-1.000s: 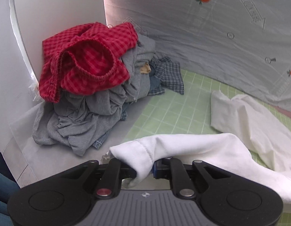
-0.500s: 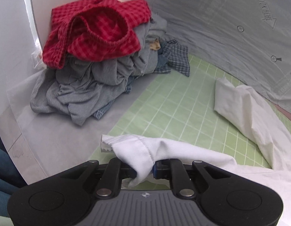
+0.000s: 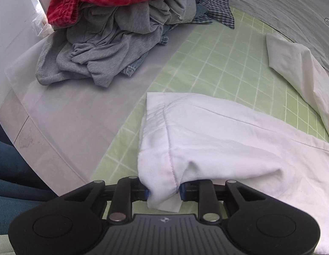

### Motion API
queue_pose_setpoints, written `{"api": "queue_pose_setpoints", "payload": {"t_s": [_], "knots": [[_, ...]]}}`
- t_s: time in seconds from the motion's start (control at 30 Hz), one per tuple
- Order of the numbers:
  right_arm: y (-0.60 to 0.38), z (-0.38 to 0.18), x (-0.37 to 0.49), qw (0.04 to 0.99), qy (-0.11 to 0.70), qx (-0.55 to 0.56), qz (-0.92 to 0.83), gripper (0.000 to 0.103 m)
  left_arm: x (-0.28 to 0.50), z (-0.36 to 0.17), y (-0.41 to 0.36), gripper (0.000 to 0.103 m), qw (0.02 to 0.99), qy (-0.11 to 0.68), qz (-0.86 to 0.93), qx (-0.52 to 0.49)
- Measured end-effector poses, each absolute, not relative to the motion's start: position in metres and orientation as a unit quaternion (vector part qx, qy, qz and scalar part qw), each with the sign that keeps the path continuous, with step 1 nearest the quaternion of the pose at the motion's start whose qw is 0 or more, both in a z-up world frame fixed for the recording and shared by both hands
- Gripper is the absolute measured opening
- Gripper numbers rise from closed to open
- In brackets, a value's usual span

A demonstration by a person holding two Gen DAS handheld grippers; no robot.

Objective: Fold clothes
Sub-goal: 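Pull the white pants legs straight with both grippers closed on the cloth, then open both grippers and release the white pants on the mat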

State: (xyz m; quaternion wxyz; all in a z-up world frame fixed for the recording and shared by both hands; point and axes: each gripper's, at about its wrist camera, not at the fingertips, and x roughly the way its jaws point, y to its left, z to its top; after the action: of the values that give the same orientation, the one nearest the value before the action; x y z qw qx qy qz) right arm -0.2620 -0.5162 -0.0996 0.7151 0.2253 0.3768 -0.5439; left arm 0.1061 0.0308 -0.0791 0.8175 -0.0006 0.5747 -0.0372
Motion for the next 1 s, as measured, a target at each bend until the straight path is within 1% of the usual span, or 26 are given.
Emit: {"api": "queue_pose_setpoints", "payload": {"t_s": [0.03,0.07,0.1,0.13,0.17,0.2,0.27,0.33,0.37,0.4,0.43,0.47,0.6,0.73,0.87,0.9,0.97,1.0], "knots": [[-0.516,-0.1,-0.264,0.715,0.373,0.233,-0.544,0.02,0.104,-0.079,0.034,0.032,0.82,0.571,-0.042,-0.011],[-0.517,-0.1,-0.265,0.714,0.368,0.243,-0.543,0.022,0.102,-0.081,0.035,0.036,0.82,0.571,-0.044,-0.013],[-0.518,-0.099,-0.266,0.713,0.362,0.254,-0.543,0.026,0.101,-0.083,0.035,0.048,0.819,0.572,-0.045,-0.013],[-0.52,-0.099,-0.266,0.712,0.356,0.267,-0.543,0.031,0.1,-0.086,0.034,0.055,0.818,0.573,-0.045,-0.014],[-0.52,-0.099,-0.265,0.712,0.353,0.272,-0.543,0.033,0.1,-0.092,0.032,0.063,0.815,0.577,-0.046,-0.005],[-0.519,-0.099,-0.263,0.712,0.351,0.273,-0.543,0.035,0.099,-0.098,0.029,0.063,0.812,0.581,-0.046,0.005],[-0.518,-0.098,-0.258,0.713,0.347,0.277,-0.542,0.038,0.097,-0.105,0.03,0.063,0.819,0.573,-0.039,-0.009],[-0.516,-0.098,-0.253,0.715,0.348,0.273,-0.541,0.041,0.095,-0.11,0.032,0.06,0.825,0.563,-0.031,-0.025],[-0.515,-0.099,-0.251,0.716,0.348,0.271,-0.541,0.041,0.095,-0.11,0.034,0.051,0.827,0.56,-0.029,-0.04],[-0.514,-0.099,-0.25,0.717,0.348,0.269,-0.54,0.041,0.096,-0.109,0.036,0.036,0.829,0.556,-0.026,-0.057],[-0.514,-0.098,-0.249,0.718,0.349,0.267,-0.54,0.041,0.097,-0.108,0.037,0.026,0.83,0.555,-0.02,-0.062],[-0.513,-0.098,-0.248,0.718,0.351,0.264,-0.54,0.041,0.098,-0.106,0.038,0.011,0.829,0.556,-0.019,-0.061],[-0.514,-0.098,-0.245,0.714,0.355,0.259,-0.545,0.038,0.1,-0.091,0.046,0.008,0.826,0.561,-0.009,-0.052],[-0.515,-0.096,-0.244,0.712,0.356,0.258,-0.547,0.036,0.095,-0.067,0.062,0.008,0.826,0.562,-0.002,-0.04],[-0.516,-0.099,-0.241,0.713,0.368,0.25,-0.541,0.037,0.094,-0.09,0.063,0.009,0.804,0.594,0.018,0.013],[-0.516,-0.1,-0.24,0.713,0.372,0.248,-0.54,0.037,0.092,-0.096,0.062,0.014,0.801,0.598,0.026,0.023],[-0.516,-0.1,-0.239,0.717,0.374,0.246,-0.534,0.042,0.087,-0.104,0.058,0.018,0.798,0.6,0.038,0.04],[-0.515,-0.099,-0.239,0.72,0.374,0.245,-0.531,0.044,0.084,-0.102,0.055,0.023,0.802,0.594,0.037,0.041]]}}
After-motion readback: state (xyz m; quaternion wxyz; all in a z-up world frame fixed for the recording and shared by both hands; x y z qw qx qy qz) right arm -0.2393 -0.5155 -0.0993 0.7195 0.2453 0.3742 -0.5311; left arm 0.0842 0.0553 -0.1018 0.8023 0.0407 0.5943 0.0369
